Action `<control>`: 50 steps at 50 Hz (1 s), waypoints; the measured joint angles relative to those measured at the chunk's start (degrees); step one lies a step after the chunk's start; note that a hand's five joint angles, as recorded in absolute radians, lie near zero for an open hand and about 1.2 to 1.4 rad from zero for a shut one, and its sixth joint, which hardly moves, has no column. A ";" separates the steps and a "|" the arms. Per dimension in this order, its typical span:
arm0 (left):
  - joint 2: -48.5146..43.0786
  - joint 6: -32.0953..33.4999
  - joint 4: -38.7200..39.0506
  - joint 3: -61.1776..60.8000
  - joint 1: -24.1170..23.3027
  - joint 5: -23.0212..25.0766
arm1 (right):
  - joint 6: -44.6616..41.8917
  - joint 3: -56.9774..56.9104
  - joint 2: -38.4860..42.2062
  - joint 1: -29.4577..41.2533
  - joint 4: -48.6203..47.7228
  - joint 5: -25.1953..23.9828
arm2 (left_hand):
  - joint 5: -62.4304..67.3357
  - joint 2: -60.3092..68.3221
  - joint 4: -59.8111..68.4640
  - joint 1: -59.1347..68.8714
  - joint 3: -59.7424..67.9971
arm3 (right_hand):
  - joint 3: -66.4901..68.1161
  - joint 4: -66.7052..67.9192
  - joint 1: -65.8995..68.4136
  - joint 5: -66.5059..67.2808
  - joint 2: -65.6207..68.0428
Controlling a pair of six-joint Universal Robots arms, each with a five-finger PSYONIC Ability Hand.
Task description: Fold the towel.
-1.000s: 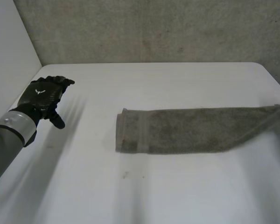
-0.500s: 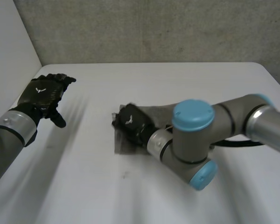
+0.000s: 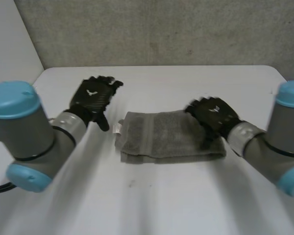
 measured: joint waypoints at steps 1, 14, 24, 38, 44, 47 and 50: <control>-0.83 0.03 0.00 0.49 -0.59 -0.49 | -0.19 1.40 -0.14 -1.33 -0.04 -0.73 | 0.00 0.00 -0.01 0.00 0.00 | 0.00 0.00 0.01 0.00 0.01; -8.86 0.17 -0.28 2.69 -6.12 -3.97 | -7.49 8.49 5.13 -9.48 -4.14 -4.49 | 0.00 0.00 0.00 0.00 0.00 | 52.46 52.48 38.01 49.52 50.67; -4.17 0.27 -1.20 -1.54 -5.76 -6.08 | -8.71 1.44 3.50 -5.94 -6.50 0.25 | 0.00 0.00 0.00 0.00 0.00 | 55.41 54.90 40.58 51.47 53.39; 8.93 0.03 -1.23 -11.62 1.21 -9.48 | -14.46 -18.75 15.89 21.16 -1.80 0.00 | 0.00 0.00 0.00 0.00 0.00 | 56.06 54.95 41.18 52.16 53.40; 11.23 -0.23 -1.21 -12.37 3.14 -11.16 | -19.25 -21.27 21.73 25.59 -0.06 -0.61 | 0.00 0.00 0.00 0.00 0.00 | 45.98 44.92 32.68 43.66 44.12; 11.51 -0.27 -1.18 -11.98 3.42 -11.24 | -19.97 -21.19 22.01 26.19 0.20 0.65 | 0.00 0.00 0.00 0.00 0.00 | 21.02 17.39 8.09 21.41 14.32; 11.35 -0.31 -1.12 -11.21 3.35 -10.93 | -18.62 -20.34 20.29 25.95 0.14 2.03 | 0.00 0.00 0.00 0.00 0.00 | 13.34 5.67 1.39 14.33 3.26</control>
